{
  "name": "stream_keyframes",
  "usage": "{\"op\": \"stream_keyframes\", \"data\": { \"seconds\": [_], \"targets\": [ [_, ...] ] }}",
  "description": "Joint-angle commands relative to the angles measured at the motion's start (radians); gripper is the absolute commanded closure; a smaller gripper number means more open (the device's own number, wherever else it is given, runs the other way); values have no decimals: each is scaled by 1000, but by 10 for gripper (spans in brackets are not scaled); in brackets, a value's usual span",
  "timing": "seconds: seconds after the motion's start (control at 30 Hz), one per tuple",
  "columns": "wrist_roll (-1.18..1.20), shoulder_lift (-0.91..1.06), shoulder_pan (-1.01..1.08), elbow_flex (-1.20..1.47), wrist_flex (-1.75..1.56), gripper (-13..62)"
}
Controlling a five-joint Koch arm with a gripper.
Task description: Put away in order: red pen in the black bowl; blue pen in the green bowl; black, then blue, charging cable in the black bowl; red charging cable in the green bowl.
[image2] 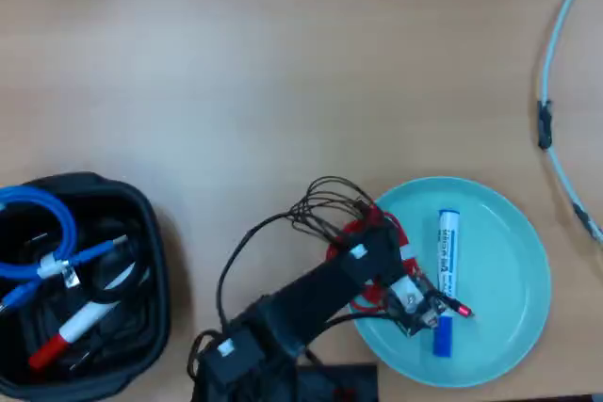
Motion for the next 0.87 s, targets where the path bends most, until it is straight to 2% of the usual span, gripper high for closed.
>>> {"op": "stream_keyframes", "data": {
  "seconds": [0.0, 0.27, 0.73, 0.83],
  "targets": [
    [25, -61, 2, -58, -46, 562],
    [25, -270, -5, -101, -48, 561],
    [17, -278, -11, -84, -40, 552],
    [8, -279, -9, -80, -44, 510]
  ]
}}
